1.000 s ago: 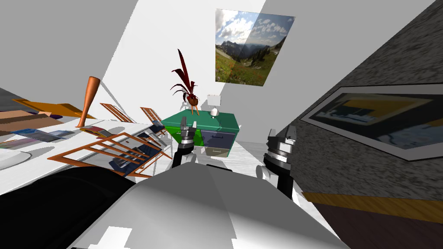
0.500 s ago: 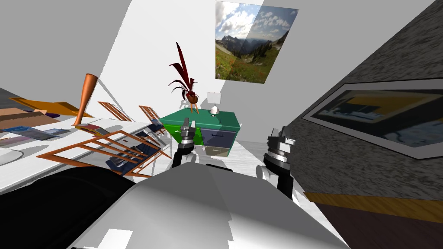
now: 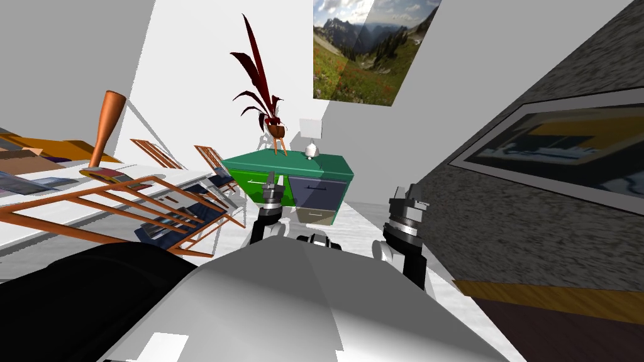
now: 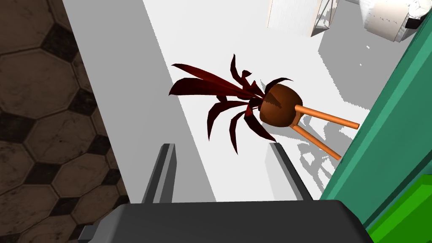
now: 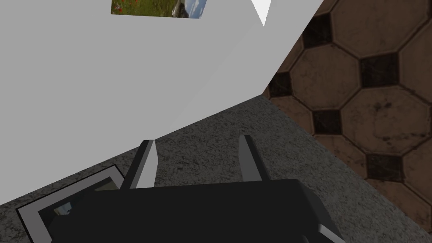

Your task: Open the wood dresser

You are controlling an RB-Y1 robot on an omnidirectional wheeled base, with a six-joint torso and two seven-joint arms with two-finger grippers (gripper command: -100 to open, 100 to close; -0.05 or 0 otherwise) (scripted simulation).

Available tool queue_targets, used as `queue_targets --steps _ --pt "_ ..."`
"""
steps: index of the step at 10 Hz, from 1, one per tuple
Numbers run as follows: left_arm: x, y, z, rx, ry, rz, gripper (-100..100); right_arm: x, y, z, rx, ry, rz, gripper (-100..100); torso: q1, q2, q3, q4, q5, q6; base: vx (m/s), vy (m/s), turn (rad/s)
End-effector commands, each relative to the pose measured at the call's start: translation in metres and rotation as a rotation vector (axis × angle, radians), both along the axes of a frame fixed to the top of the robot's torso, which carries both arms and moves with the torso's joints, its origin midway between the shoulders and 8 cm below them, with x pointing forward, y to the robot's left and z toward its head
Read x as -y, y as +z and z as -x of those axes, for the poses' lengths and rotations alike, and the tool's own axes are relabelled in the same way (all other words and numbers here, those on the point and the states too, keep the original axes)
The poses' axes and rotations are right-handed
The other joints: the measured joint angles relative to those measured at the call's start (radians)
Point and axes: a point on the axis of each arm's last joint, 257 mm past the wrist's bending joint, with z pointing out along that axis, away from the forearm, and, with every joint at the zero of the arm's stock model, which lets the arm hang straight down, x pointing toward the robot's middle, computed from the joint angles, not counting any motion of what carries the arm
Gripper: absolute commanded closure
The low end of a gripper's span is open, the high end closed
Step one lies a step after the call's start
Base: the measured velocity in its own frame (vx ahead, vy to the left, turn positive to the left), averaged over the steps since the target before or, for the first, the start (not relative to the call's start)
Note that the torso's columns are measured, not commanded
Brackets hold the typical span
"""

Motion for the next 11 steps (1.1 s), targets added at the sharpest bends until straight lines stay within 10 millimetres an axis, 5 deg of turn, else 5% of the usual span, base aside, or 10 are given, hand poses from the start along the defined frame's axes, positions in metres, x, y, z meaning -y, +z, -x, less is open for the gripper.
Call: queue_targets --steps 1,4,11 --pt "0.005 -0.006 -0.004 -0.025 -0.027 -0.052 -100 0.000 0.000 0.000 -0.001 0.000 0.000 0 0.000 0.034 -0.069 0.033 0.000 0.000 0.006 -0.009 -0.002" --pt "0.010 -0.019 -0.012 -0.069 -0.053 -0.104 -100 0.000 0.000 0.000 -0.001 0.000 0.000 0 0.000 0.046 -0.094 0.046 0.000 0.000 0.009 -0.014 -0.002" --pt "0.006 -0.087 -0.046 -0.250 -0.061 -0.144 -100 0.000 0.000 0.000 -0.001 0.000 0.000 0 0.000 0.046 -0.094 0.047 0.000 0.000 0.025 -0.034 -0.004"
